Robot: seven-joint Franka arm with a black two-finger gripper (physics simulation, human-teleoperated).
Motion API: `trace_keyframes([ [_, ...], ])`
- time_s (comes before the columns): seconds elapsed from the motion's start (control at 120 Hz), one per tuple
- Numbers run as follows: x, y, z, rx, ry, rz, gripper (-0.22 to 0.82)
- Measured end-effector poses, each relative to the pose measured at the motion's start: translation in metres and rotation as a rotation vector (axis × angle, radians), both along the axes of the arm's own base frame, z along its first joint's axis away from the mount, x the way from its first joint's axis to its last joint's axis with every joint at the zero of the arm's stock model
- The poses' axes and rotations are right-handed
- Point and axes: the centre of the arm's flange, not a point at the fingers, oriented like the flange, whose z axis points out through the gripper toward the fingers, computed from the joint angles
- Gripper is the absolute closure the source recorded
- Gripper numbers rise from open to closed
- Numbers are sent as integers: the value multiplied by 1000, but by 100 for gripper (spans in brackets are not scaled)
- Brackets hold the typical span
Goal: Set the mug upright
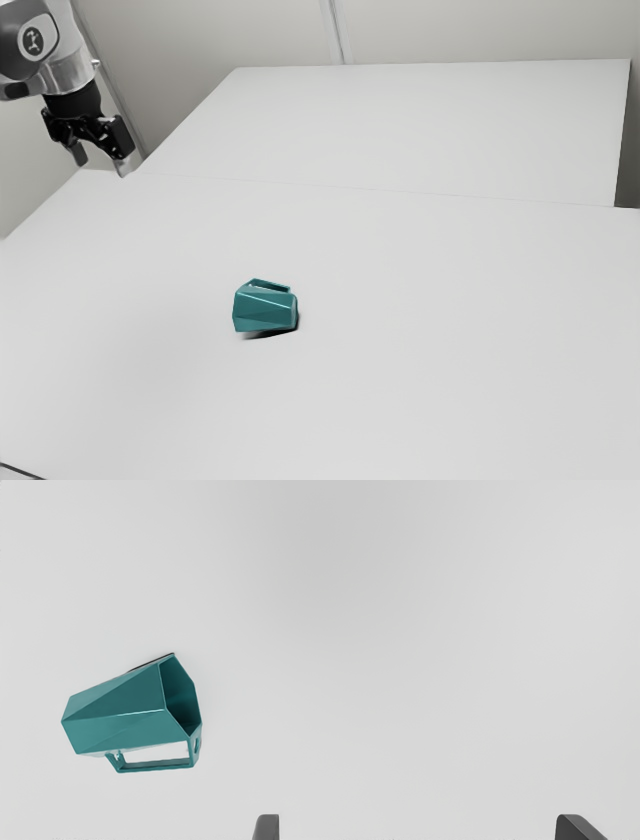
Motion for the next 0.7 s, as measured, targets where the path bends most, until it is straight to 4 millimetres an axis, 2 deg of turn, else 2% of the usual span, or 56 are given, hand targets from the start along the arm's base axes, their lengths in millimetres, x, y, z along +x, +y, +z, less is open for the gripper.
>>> trace_keyframes([
  [0.167, -3, -2, -6, -15, 3, -2, 0],
  [0.367, -13, -6, -29, -70, 23, -2, 0],
  [0.567, -25, 2, -87, -313, 87, 97, 0],
  [0.7, -23, 3, -132, -465, 140, 171, 0],
])
